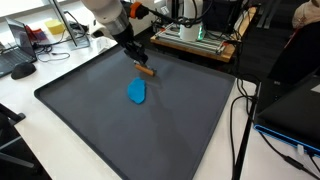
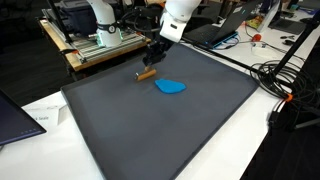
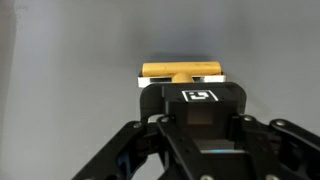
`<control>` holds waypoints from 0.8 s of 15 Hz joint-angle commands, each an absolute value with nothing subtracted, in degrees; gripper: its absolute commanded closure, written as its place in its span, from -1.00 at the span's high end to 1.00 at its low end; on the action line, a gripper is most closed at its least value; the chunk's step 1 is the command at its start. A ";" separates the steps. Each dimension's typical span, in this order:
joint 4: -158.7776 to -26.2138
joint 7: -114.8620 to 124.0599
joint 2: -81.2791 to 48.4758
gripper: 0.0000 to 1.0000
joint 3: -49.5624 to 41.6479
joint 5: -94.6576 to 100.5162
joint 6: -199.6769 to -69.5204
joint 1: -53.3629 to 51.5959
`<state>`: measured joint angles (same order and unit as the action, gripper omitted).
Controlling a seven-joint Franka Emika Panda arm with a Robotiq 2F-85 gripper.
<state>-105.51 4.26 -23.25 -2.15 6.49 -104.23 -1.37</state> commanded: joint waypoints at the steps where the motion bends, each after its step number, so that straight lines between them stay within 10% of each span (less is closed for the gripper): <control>1: -106.75 3.10 -18.75 -0.57 -2.78 5.11 -103.22 1.05; 12: -108.64 3.95 -11.17 -0.57 -3.27 -18.78 -111.96 7.08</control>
<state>-105.90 2.23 -13.50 -3.15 -12.83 -107.05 6.93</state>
